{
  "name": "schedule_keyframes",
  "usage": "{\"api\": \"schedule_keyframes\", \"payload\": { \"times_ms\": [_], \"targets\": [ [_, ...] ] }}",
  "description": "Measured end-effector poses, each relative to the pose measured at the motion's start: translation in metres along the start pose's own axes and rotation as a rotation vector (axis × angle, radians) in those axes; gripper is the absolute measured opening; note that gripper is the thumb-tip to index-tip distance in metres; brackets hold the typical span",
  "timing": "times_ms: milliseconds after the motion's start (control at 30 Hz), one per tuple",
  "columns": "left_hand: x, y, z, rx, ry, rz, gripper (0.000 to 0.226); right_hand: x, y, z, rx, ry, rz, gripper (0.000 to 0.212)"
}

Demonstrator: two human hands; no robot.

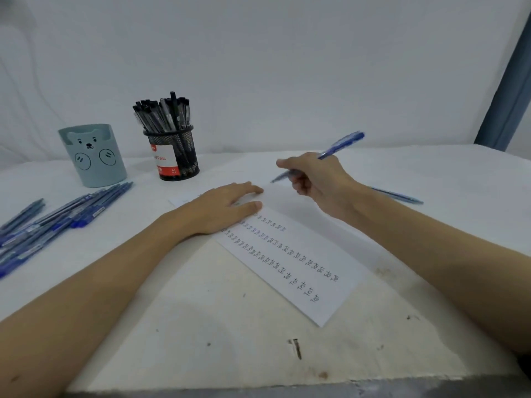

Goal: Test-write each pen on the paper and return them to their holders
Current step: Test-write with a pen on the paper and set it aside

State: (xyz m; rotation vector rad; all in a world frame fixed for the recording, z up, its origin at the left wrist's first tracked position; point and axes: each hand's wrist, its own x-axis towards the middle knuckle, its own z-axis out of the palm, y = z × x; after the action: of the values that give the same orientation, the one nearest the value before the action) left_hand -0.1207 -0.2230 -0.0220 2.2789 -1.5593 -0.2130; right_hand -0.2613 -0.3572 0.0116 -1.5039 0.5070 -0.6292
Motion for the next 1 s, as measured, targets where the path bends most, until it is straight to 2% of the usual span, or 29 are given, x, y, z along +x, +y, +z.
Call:
{"api": "schedule_keyframes", "payload": {
  "times_ms": [67,167,300,467,600,700,833,1000],
  "targets": [
    [0.000,-0.001,0.001,0.000,0.001,0.008,0.048,-0.006,0.003,0.001,-0.047,0.011,-0.039,0.029],
    [0.002,-0.002,0.001,-0.002,0.012,0.002,0.051,-0.020,0.007,0.003,-0.193,-0.140,-0.112,0.038],
    [0.004,-0.003,0.003,-0.001,0.011,0.013,0.074,-0.027,0.015,0.006,-0.291,-0.163,-0.196,0.044],
    [0.007,0.001,0.004,0.017,0.018,0.012,0.068,-0.028,0.016,0.010,-0.270,-0.156,-0.227,0.056],
    [0.005,0.007,0.005,-0.030,-0.019,0.065,0.044,-0.028,0.020,0.012,-0.385,-0.104,-0.279,0.051],
    [0.005,0.007,0.004,-0.047,-0.018,0.044,0.048,-0.025,0.023,0.013,-0.467,-0.085,-0.320,0.048],
    [0.005,0.008,0.005,-0.057,-0.012,0.022,0.038,-0.025,0.023,0.013,-0.465,-0.091,-0.346,0.048],
    [0.003,0.011,0.004,-0.071,-0.001,0.014,0.041,-0.026,0.024,0.013,-0.475,-0.120,-0.363,0.049]
  ]
}}
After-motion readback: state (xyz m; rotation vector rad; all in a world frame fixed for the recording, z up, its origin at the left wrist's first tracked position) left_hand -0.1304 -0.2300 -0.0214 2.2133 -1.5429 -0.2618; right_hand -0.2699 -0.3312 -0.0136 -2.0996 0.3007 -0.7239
